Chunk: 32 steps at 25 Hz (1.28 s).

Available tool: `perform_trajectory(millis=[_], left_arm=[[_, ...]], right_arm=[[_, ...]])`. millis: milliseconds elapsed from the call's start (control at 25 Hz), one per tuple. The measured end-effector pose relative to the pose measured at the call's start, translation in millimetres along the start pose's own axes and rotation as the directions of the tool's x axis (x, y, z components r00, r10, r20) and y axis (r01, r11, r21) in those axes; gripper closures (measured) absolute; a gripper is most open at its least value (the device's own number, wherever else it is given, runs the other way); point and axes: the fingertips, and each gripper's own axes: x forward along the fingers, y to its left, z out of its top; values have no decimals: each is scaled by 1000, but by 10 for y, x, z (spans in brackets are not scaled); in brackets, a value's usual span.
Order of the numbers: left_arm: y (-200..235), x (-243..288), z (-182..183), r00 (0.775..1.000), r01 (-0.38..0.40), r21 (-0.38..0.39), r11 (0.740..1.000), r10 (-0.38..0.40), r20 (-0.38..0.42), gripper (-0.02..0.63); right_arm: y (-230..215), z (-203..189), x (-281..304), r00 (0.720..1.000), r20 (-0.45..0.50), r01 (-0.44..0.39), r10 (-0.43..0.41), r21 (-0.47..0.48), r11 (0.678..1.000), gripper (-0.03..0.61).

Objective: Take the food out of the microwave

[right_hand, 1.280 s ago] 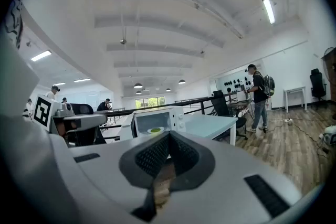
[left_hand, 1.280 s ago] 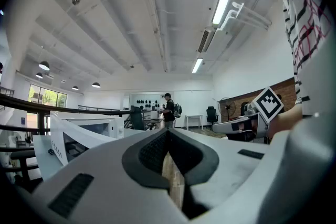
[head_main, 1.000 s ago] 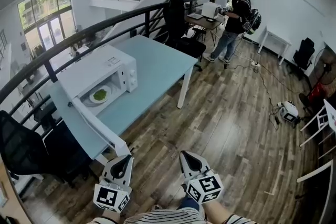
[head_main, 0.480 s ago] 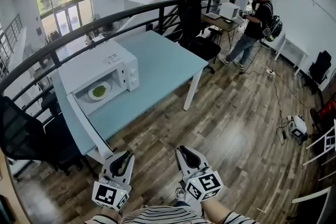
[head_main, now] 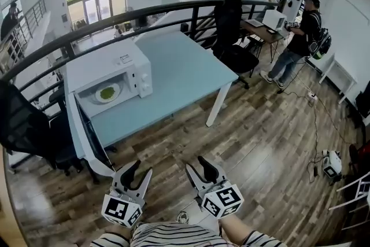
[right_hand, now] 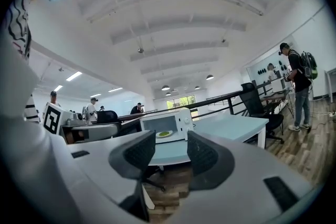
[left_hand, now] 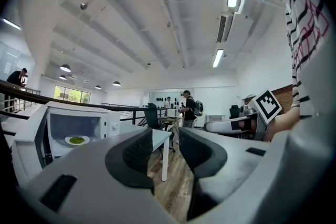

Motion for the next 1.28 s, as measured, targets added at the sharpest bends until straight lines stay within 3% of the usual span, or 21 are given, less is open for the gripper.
perform_trajectory(millis=[200, 600, 960, 1280], left_arm=[[-129, 122, -92, 996, -87, -14, 996, 86, -7, 480], [-25, 312, -179, 985, -167, -26, 986, 165, -46, 482], [502, 791, -299, 980, -189, -59, 980, 185, -69, 482], [1207, 1109, -285, 965, -258, -89, 962, 253, -63, 482]], right_arm=[[-284, -64, -10, 998, -40, -51, 52, 12, 999, 390], [-467, -81, 253, 988, -63, -140, 144, 69, 988, 383], [-657, 47, 901, 983, -77, -164, 169, 77, 984, 380], [-738, 163, 1721, 976, -89, -191, 196, 69, 979, 380]])
